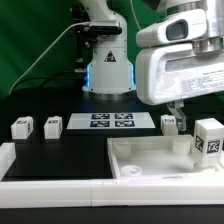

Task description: Assemble one leg

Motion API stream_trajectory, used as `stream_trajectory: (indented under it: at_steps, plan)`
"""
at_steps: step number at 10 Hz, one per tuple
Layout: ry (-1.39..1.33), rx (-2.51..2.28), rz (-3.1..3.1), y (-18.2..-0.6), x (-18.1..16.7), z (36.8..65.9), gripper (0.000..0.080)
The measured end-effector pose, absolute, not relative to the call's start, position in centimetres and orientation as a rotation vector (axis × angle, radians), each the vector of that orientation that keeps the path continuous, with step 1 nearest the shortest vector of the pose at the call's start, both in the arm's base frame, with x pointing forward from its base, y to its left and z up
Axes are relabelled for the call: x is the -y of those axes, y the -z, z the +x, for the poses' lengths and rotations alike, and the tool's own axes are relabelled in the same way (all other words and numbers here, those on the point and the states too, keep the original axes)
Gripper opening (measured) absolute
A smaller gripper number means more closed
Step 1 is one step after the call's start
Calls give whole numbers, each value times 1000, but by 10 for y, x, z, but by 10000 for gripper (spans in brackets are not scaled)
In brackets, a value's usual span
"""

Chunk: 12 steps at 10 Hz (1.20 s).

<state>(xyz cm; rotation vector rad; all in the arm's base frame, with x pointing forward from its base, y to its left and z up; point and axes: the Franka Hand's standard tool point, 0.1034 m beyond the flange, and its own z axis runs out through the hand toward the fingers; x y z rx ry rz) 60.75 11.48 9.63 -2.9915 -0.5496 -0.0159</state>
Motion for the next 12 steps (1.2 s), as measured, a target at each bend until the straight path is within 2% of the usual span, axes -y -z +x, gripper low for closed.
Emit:
stream_trajectory:
  at_steps: [1, 5, 9, 12]
  plan:
    - [-57, 550, -2988, -100, -117, 611, 649]
    - [-11, 545, -2991, -96, -116, 614, 649]
    - [-22, 540, -2984, -92, -109, 635, 649]
    - [-19, 540, -2984, -87, -110, 633, 649]
